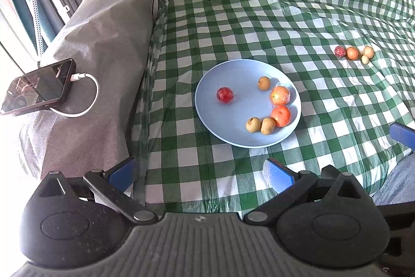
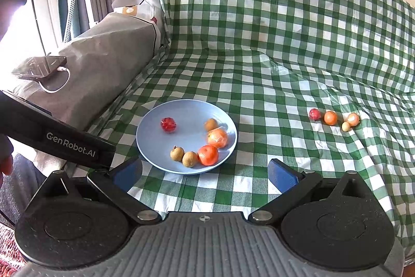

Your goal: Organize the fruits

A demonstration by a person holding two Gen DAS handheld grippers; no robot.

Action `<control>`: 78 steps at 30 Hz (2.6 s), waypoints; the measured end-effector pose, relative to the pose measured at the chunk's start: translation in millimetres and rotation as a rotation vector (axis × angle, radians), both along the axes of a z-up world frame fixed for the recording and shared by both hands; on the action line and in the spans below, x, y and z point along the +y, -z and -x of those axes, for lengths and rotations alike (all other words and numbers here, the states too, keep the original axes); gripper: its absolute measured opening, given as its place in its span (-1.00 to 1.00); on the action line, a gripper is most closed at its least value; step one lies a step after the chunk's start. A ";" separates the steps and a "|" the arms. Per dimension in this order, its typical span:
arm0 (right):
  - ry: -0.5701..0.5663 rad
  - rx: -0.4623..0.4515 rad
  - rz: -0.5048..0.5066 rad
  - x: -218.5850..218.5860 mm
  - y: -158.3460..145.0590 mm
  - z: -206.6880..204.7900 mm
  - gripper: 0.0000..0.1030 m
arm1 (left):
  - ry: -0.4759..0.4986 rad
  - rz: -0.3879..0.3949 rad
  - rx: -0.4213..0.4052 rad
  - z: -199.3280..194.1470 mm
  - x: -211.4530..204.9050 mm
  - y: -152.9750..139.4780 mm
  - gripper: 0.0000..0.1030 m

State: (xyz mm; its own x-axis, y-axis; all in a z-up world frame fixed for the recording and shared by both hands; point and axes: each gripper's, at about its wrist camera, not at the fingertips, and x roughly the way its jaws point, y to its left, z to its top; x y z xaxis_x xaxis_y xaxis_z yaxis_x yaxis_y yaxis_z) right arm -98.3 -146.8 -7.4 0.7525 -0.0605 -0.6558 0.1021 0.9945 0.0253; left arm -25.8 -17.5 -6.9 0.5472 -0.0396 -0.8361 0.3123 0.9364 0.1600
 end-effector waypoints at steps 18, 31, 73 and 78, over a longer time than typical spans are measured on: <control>-0.020 0.005 0.007 -0.5 -1.1 1.1 0.98 | 0.000 -0.006 0.001 -0.2 1.5 0.3 0.99; -0.021 0.008 0.005 -0.5 1.7 -0.3 0.98 | 0.003 -0.012 0.010 -3.3 2.6 3.6 0.99; 0.611 -0.009 0.037 -302.1 143.2 -128.0 0.98 | 0.400 -0.108 0.040 -167.7 -321.0 119.0 0.99; 0.549 -0.017 0.063 -334.1 163.9 -154.0 0.98 | 0.476 -0.116 0.048 -200.6 -366.6 152.1 0.99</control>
State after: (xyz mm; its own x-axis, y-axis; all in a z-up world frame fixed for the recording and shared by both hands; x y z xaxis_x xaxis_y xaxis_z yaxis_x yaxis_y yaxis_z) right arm 55.7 -481.0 -171.3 0.6097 -0.4860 -0.6262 0.6063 0.7948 -0.0266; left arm 174.8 -384.1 -159.0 0.4518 -0.1805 -0.8737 0.7106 0.6649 0.2301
